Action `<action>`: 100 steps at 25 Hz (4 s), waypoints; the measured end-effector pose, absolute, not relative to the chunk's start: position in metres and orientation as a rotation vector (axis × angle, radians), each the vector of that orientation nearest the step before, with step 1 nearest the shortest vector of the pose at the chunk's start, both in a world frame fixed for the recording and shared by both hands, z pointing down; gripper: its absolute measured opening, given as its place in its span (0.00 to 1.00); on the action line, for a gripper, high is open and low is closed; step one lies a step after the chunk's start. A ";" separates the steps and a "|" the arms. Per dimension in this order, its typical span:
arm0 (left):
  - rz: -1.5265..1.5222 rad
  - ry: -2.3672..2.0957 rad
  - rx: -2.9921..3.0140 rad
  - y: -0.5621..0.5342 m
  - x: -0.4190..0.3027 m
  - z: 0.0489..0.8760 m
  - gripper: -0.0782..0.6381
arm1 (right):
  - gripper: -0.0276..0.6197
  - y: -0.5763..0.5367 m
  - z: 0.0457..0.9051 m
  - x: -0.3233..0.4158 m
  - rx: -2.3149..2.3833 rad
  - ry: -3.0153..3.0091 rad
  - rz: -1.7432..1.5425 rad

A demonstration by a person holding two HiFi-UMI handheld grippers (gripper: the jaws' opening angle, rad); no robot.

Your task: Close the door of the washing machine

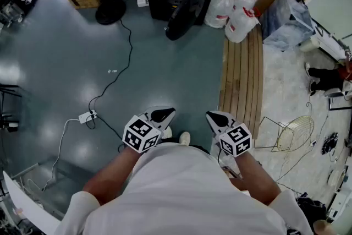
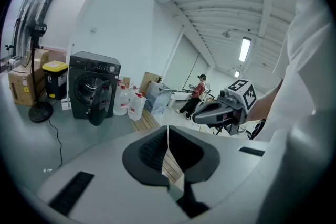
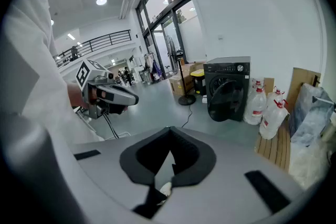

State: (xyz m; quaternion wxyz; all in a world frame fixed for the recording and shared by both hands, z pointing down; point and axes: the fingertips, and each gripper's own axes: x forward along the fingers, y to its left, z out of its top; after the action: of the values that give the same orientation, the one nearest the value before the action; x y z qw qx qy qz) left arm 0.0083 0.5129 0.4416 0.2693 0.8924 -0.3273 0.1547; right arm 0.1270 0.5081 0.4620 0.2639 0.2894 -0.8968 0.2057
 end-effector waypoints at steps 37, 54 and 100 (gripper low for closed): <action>0.577 -1.159 2.231 0.242 0.013 0.483 0.21 | 0.14 0.232 0.471 0.145 0.578 -2.500 0.504; 0.747 -1.294 2.112 0.059 -0.014 0.549 0.23 | 0.19 0.093 0.482 0.195 0.751 -2.460 0.593; 1.204 -1.105 2.072 -0.137 -0.093 0.718 0.25 | 0.17 -0.037 0.487 0.142 1.049 -2.149 0.816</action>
State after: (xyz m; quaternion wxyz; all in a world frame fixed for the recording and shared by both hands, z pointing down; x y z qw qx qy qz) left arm -0.0929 -0.1367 0.7180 0.2486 0.7605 -0.4057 0.4419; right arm 0.1419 -0.0373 0.4868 0.3026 0.3956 -0.8106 0.3079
